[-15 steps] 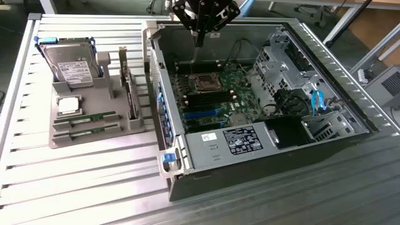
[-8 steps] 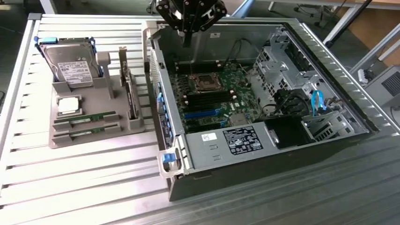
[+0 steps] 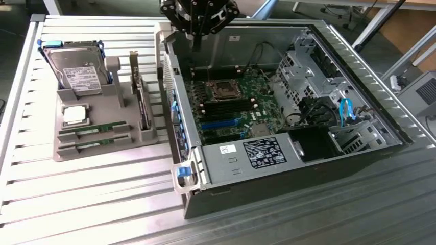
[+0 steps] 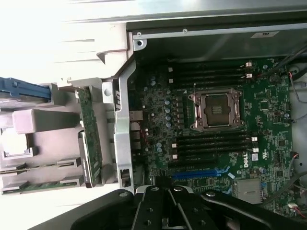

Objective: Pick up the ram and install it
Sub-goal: 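Reach for the ram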

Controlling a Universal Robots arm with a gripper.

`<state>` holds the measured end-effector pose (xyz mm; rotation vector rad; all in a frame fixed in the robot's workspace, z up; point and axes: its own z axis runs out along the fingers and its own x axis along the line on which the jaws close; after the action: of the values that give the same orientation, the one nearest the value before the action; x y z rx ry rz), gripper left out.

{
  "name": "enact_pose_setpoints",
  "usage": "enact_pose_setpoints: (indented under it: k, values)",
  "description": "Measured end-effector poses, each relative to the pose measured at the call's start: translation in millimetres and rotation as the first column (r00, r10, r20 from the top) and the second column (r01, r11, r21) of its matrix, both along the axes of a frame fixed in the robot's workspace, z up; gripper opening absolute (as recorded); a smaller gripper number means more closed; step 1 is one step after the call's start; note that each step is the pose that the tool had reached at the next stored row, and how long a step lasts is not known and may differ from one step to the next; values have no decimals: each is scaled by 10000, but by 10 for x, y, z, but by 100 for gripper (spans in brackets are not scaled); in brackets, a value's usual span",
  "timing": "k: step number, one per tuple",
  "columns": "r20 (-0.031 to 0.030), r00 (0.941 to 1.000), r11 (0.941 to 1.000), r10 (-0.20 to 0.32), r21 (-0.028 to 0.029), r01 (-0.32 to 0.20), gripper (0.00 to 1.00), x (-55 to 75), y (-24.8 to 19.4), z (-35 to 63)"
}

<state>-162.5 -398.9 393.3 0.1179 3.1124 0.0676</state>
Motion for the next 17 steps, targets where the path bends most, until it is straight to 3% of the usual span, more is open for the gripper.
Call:
enact_pose_setpoints:
  k: [17]
  values:
    - [1, 10000, 10000, -1, 0, 1, 9, -405, 0, 0]
